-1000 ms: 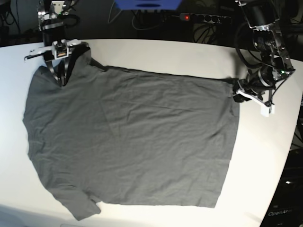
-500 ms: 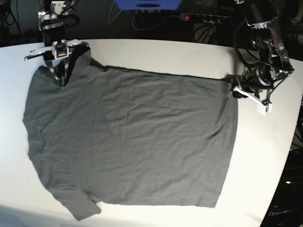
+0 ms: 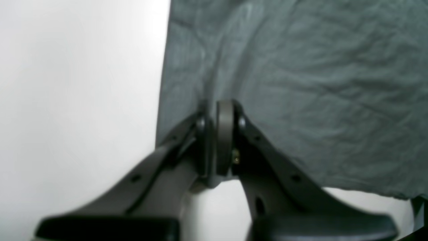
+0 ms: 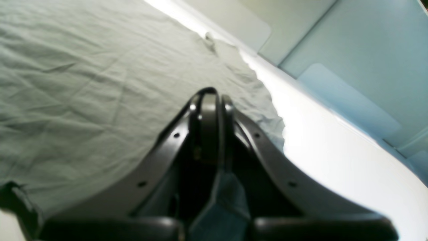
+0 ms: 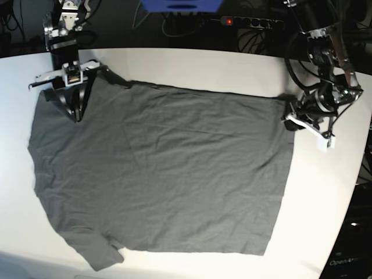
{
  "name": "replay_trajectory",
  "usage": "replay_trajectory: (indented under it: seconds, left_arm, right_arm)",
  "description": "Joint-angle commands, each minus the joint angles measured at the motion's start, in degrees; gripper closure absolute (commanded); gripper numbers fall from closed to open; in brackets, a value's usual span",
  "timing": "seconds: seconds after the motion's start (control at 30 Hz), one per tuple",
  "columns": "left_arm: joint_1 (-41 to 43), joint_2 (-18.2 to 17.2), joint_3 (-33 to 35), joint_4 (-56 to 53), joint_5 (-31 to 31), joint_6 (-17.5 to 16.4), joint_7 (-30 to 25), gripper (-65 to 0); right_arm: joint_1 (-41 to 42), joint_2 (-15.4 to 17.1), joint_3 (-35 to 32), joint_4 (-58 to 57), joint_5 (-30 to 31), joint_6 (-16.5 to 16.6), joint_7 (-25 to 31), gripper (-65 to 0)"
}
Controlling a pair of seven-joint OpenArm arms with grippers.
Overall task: Fold the T-shirt properly
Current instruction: 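Hold the shirt edge with both grippers, tightening the left gripper's pinch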
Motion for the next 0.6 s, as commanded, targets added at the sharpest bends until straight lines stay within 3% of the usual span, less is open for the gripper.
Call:
replay_trajectory:
  seconds: [0.0, 0.37, 0.43, 0.57]
  left_arm:
    - [-1.1, -0.7, -0.1, 1.2, -0.8, -0.3, -0.8, -4.4]
    - [3.5, -2.1, -1.2, 3.5, -6.1, -0.4, 7.6, -5.0]
    - [6.2, -2.8, -3.3, 6.2, -8.2, -0.4, 7.9, -7.7]
    - [10.7, -3.0, -9.2, 10.7, -11.7, -0.4, 7.9, -19.1]
  right_arm:
    - [0.5, 0.4, 0.2, 1.2, 0.7, -0.3, 1.4, -1.5]
    - [0.5, 0.3, 0.1, 1.0, 0.6, -0.3, 1.4, -1.5]
    - [0.5, 0.3, 0.1, 1.0, 0.6, -0.3, 1.4, -1.5]
    - [0.5, 0.3, 0.0, 0.8, 0.7, -0.3, 1.4, -1.5]
